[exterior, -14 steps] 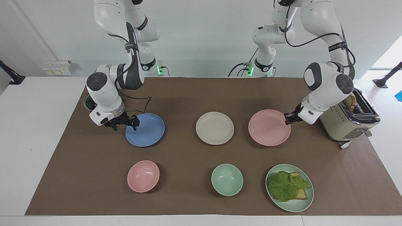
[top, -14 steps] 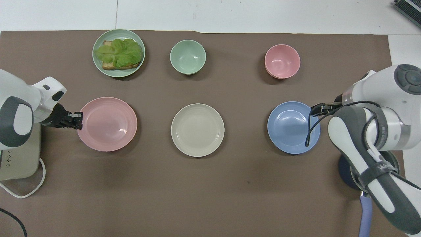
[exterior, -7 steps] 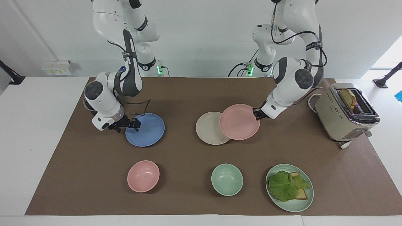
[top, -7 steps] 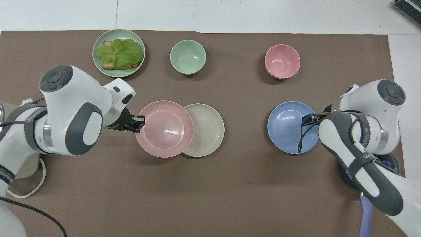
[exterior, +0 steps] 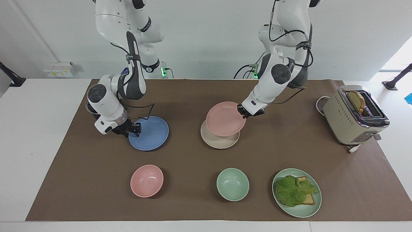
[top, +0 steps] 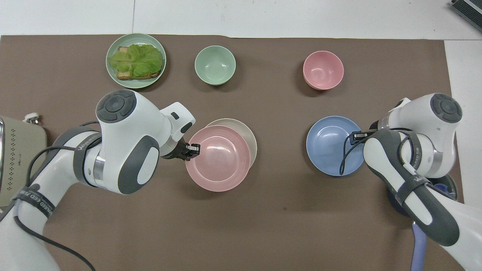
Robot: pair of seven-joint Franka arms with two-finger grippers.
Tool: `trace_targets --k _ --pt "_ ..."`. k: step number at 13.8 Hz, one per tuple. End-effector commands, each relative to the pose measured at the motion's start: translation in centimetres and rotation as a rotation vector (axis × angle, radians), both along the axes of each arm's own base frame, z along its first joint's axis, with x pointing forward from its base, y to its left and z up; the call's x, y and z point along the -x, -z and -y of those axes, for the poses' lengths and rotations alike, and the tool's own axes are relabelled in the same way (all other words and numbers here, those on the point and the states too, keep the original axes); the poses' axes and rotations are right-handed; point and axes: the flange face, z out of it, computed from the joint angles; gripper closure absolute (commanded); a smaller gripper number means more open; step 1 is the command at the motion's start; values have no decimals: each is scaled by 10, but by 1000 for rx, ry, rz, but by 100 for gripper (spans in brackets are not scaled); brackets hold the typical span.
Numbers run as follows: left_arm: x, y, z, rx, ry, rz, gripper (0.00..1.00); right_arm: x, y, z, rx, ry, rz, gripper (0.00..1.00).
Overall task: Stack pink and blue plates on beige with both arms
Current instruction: 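Lift the pink plate with the left gripper onto the beige plate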
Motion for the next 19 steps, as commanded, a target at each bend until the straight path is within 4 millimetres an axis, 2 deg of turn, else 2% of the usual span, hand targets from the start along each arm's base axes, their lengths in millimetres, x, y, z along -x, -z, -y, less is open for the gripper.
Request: trace_targets --k 1,2,4,6,7,8,9,12,15,16,18,19 --pt "2 5 4 21 -16 24 100 1 1 2 -22 -3 15 100" --pt "0 4 5 29 -15 44 100 0 2 2 -22 3 13 100" --pt "-5 19 8 32 -19 59 100 -3 -1 2 -29 7 14 100" --pt "-5 19 9 34 -16 60 100 -7 -10 1 -30 3 25 100" --pt "-5 19 9 34 -16 60 62 -10 -19 2 -32 0 22 100" --pt "-5 19 8 33 -15 58 7 -15 -28 1 -36 -5 16 100" --pt "-5 19 8 32 -16 56 0 -17 -35 1 -37 -5 17 100" --pt "-6 19 8 33 -21 59 0 -17 -45 2 -37 -5 30 100" --pt "-18 14 -3 29 -39 74 0 -15 -72 0 -42 -16 46 100" --pt "-25 9 -14 27 -56 82 0 -15 -86 -2 -44 -20 52 100" --pt "-47 -6 -60 -7 -104 106 0 -16 -115 -5 -51 -32 57 100" --pt "-55 -15 -75 -40 -100 112 0 -16 -131 -6 -54 -37 61 100"
